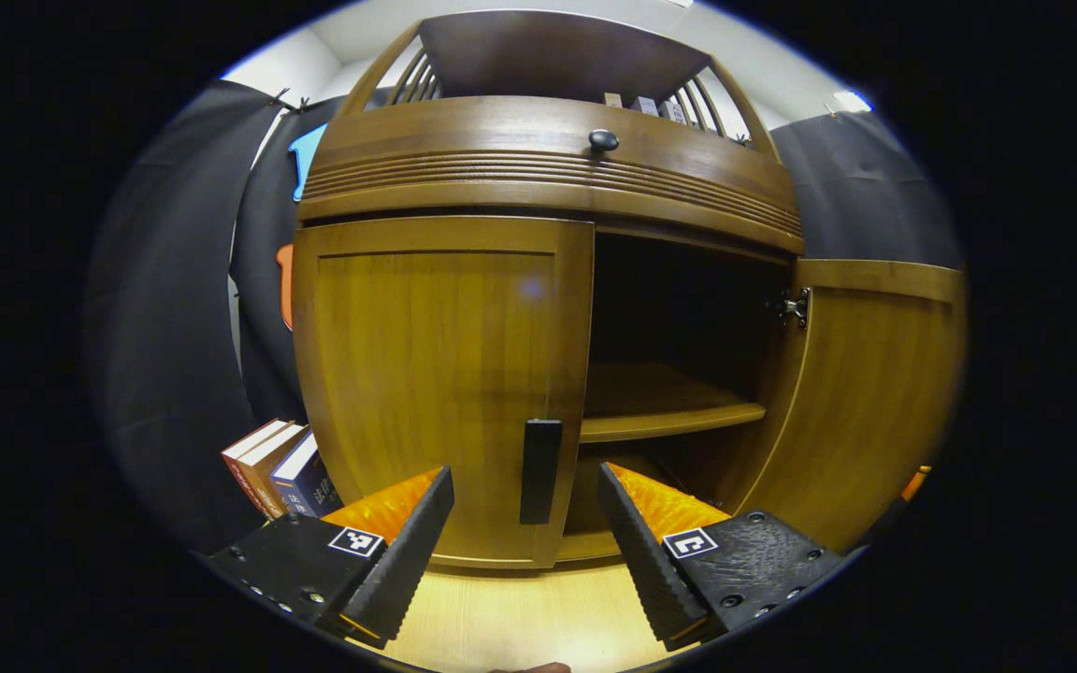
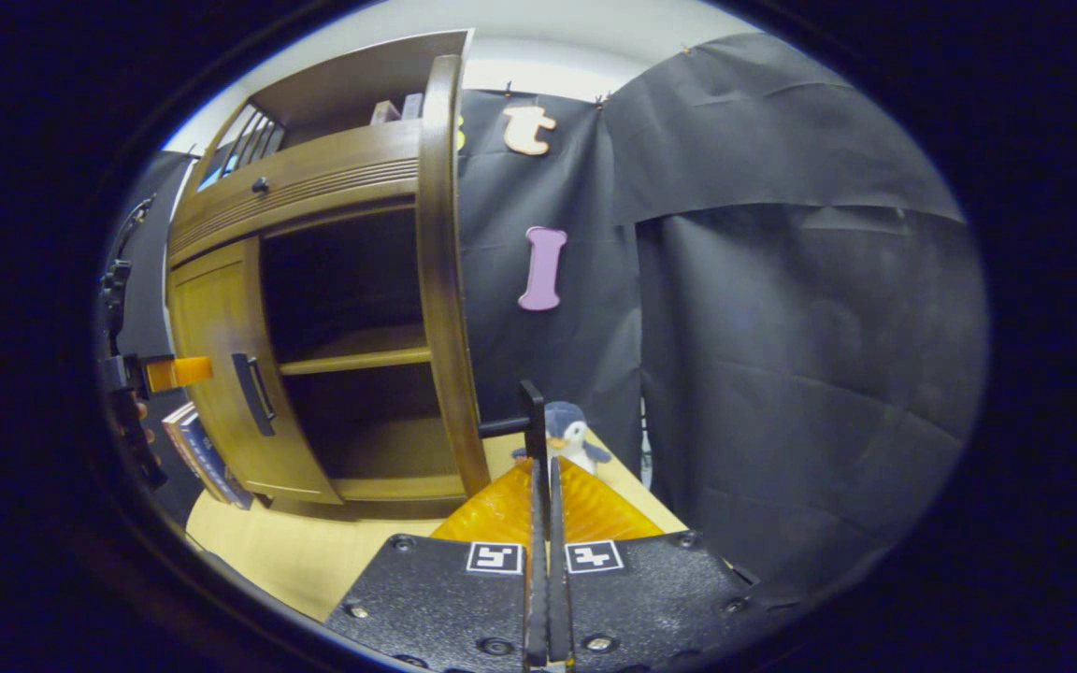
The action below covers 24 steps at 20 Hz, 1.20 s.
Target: Open the right door of the double-door shoe cabinet with the right hand, and open the left door with the left hand.
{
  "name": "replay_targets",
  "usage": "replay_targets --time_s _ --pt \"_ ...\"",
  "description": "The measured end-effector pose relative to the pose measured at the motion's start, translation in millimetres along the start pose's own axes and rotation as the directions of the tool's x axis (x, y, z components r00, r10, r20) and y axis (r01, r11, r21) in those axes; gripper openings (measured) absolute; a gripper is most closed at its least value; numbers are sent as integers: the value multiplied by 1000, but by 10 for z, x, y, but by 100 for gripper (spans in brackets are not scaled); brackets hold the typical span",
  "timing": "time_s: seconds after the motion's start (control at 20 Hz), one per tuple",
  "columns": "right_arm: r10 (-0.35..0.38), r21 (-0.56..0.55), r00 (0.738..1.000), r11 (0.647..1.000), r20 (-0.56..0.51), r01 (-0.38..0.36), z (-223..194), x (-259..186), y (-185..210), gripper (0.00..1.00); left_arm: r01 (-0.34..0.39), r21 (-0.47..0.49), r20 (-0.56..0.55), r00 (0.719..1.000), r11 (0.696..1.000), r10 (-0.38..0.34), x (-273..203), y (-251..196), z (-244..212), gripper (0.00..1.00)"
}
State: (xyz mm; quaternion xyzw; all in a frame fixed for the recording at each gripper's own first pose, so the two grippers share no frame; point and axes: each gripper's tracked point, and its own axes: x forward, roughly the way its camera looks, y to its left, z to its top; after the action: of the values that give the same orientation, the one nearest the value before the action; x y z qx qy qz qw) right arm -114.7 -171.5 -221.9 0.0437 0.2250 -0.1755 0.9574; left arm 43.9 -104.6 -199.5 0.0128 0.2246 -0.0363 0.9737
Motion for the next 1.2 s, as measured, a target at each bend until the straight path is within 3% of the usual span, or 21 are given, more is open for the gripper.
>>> replay_targets --time_s 0.3,0.4,0.6,0.7,0.8,0.85,1.1,1.15,1.2 --pt "-14 30 1000 999 18 14 36 -92 -120 1 12 20 -26 1000 1000 -11 129 -27 -172 93" --pt "-13 36 1000 999 19 12 21 -122 -135 4 48 41 -5 999 998 -47 242 -50 -206 93" --pt "-15 35 999 999 32 14 54 -189 -215 4 32 59 -30 999 998 -30 508 74 -360 93" --pt "3 24 1000 1000 30 -4 65 -207 -194 12 44 42 -29 999 998 -43 616 66 -380 93" --pt "20 14 1000 1000 23 -20 39 -232 -162 38 50 40 -28 998 998 -49 727 54 -399 93" --pt "18 10 999 1000 33 -19 72 -240 -157 43 40 41 -35 999 998 -39 771 67 -420 93" --pt "28 -22 999 999 46 -27 108 -335 -108 55 17 44 -11 1000 999 -17 952 118 -392 93" --pt "49 -18 998 999 44 -48 102 -348 -65 54 15 47 -7 1000 999 -15 981 112 -384 81" --pt "68 -13 997 998 41 -68 104 -345 5 54 1 50 -7 1000 999 0 1012 135 -383 81"
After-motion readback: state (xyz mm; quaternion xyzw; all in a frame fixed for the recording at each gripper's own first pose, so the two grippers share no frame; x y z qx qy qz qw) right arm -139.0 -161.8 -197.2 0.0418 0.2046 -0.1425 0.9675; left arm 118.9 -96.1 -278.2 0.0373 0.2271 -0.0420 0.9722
